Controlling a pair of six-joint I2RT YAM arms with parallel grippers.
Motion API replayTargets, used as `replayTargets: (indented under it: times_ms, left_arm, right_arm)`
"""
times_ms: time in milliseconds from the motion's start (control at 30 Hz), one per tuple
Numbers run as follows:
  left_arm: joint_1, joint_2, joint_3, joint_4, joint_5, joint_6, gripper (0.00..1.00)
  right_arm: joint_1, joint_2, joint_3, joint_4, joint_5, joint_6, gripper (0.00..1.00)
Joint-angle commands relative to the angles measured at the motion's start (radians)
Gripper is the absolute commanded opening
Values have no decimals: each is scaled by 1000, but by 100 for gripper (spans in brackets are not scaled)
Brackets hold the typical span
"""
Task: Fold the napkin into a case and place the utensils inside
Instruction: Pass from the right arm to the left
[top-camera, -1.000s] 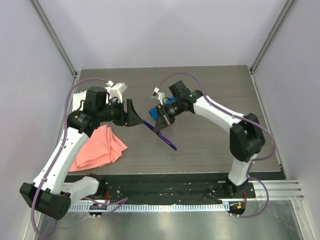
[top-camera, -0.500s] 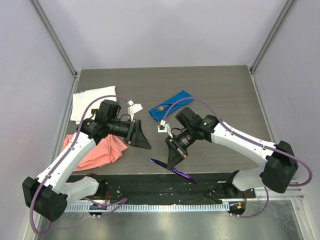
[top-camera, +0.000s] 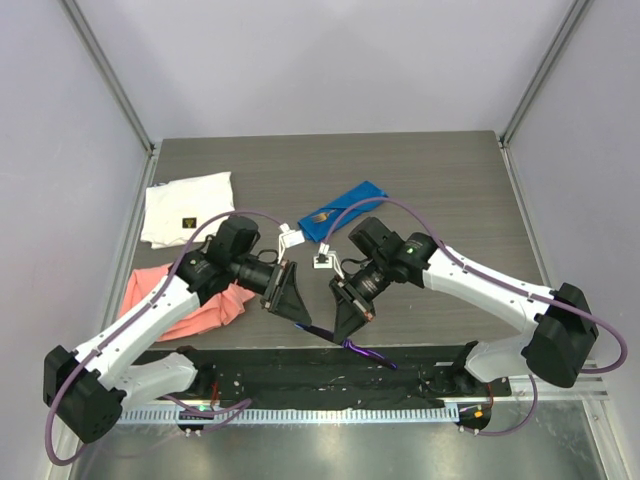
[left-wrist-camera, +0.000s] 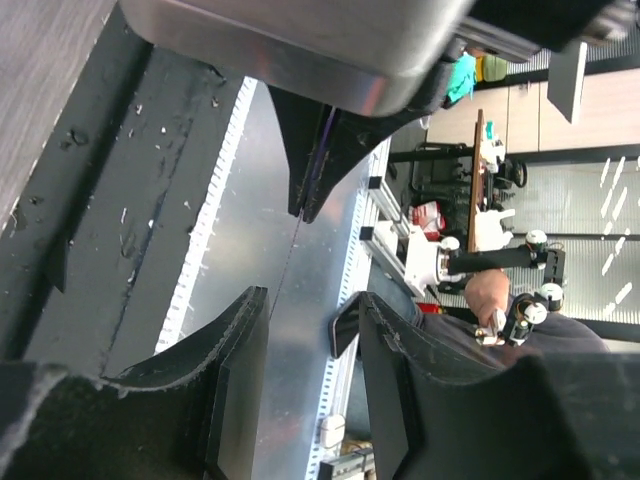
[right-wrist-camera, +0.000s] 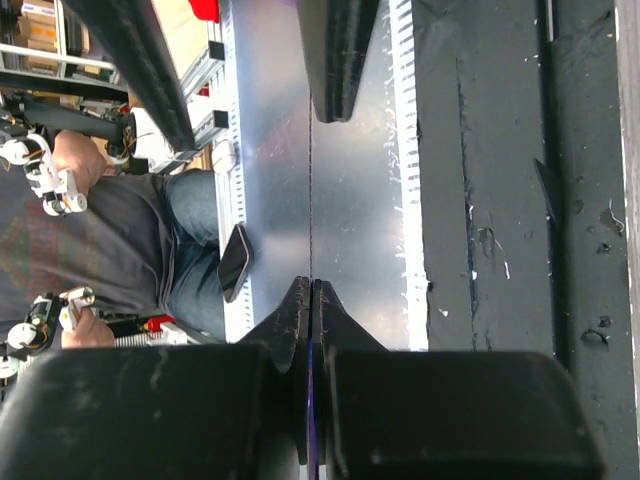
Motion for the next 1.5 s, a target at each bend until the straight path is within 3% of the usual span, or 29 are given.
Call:
replayTargets:
  times_ms: [0,233,400,600,867,1033,1100,1133,1167,1200,1267,1300,1333,1467]
  left_arm:
    - [-12,10,-9,0,5,10,46]
    - [-17,14,-18,-22,8,30,45]
    - [-17,-4,-26,-10,32,9,38]
    - [-17,-9,-37,-40,28,33,24]
    - [-17,-29,-32,-36,32,30,28]
    - [-15,-38,-6,-51,-44,36,5]
    - [-9,-56,2,-48,-96,36,0]
    - [-2,-64,-3,-28,-119,20,0]
    - [38,-73,-4,-25,-156,18,0]
    - [66,-76,-18,-16,-158,15,0]
    - [185,-82,-35,9,-172,-13,0]
    - [227,-84,-69,41,-156,-32,0]
    - [291,-89,-89,138,-153,-104,0]
    - [321,-86,-164,342,-289,-262,0]
  right_arm:
    - [9,-18,36,-13,-33,-13,1]
    - [18,-38,36,-16,-32,-7,1]
    - [19,-41,41,-13,-28,-10,1]
    - [18,-34,56,-8,-16,-25,1]
    - [18,-6,71,-5,-19,-39,1]
    - [16,2,71,-5,-27,-44,1]
    - [15,-1,73,-4,-10,-39,1]
    - [10,2,73,-2,-1,-33,3]
    - [1,-3,77,4,54,-18,15]
    - [-39,-11,77,10,115,2,35]
    - [-118,-44,59,73,186,71,47]
    - [-216,-54,56,103,221,111,55]
    - [-275,-66,44,187,247,149,60]
    - [-458,-55,54,317,352,285,68]
